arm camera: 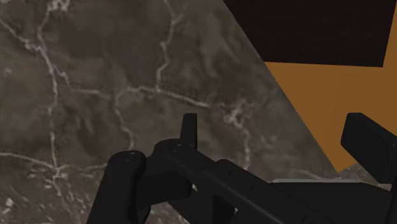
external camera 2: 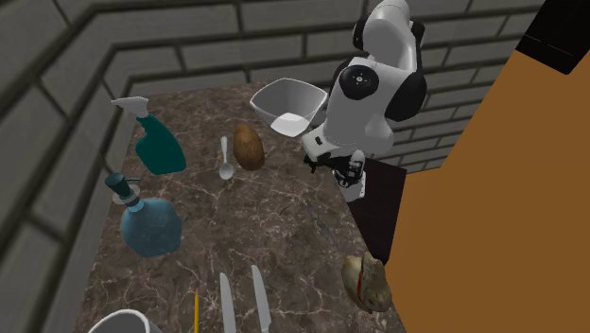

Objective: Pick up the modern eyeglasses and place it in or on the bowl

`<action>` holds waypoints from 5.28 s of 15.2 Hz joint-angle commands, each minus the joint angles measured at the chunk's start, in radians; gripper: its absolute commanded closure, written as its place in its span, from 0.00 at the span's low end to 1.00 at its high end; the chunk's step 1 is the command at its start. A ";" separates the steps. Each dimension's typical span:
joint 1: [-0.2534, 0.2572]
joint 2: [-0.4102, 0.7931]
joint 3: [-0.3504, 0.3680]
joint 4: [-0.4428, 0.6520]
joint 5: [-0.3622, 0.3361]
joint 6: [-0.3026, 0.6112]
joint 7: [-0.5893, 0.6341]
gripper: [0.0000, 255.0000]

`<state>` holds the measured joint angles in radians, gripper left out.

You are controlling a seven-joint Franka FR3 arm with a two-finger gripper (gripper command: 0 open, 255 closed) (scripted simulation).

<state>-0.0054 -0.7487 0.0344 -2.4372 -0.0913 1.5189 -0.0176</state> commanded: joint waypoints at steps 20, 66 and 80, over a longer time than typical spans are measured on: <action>0.164 0.439 -0.126 0.360 -0.026 0.115 -0.670 0.00; 0.166 0.514 -0.121 0.783 -0.022 -0.232 -0.704 1.00; 0.147 0.394 -0.147 0.785 -0.053 -0.346 -0.767 1.00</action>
<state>0.1452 -0.3187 -0.1071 -1.6205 -0.1370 1.1756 -0.7743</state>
